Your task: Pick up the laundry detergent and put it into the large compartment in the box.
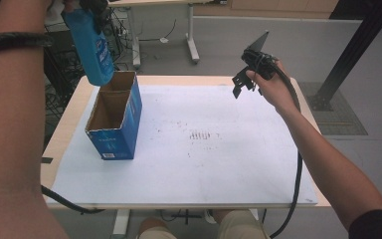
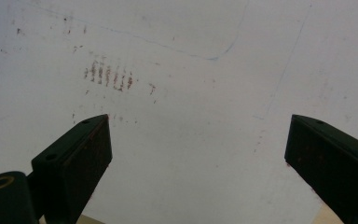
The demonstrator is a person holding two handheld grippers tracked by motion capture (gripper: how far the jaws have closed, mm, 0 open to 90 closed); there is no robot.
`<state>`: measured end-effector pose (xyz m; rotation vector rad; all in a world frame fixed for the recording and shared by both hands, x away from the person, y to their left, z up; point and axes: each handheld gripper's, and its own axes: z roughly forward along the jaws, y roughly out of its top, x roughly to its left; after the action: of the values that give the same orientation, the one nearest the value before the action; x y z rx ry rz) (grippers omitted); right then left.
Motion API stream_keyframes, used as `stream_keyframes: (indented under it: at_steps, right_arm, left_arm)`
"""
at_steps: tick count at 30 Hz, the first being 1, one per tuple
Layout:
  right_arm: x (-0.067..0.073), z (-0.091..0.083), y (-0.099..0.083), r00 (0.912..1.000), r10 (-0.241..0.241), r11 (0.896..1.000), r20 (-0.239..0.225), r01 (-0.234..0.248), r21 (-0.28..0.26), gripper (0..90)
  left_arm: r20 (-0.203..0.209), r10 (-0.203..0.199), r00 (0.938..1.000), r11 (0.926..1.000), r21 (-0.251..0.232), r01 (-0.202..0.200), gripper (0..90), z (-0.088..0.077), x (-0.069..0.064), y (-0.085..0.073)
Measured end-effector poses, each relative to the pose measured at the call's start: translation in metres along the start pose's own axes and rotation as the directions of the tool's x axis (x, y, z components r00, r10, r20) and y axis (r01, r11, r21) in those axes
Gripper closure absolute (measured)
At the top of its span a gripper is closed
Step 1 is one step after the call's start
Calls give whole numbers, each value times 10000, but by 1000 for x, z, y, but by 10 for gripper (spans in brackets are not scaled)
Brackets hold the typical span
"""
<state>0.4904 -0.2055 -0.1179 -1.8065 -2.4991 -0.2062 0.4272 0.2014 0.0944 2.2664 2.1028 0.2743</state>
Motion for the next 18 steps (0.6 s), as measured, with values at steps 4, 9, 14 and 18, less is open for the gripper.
stream_keyframes:
  at_steps: [4, 9, 14, 18]
  right_arm:
    - [1, -1, -1, 10000, -69, 10000, 12, 69, -40, 74]
    - [3, -2, -1, 10000, -49, 10000, 46, 49, -34, 74]
    - [5, -2, 0, 9999, -110, 9999, 51, 111, -22, 74]
    - [5, -2, 0, 9999, -131, 9999, 56, 131, -15, 74]
  left_arm:
    - [-12, -63, 10000, 10000, 72, 63, 376, 5, 4, 1]
    - [-18, -157, 9999, 9998, 90, 157, 376, 9, 7, 0]
    - [5, -198, 9998, 9997, 111, 197, 376, 12, 8, 0]
    - [45, -250, 9997, 9996, 131, 249, 376, 15, 10, -1]
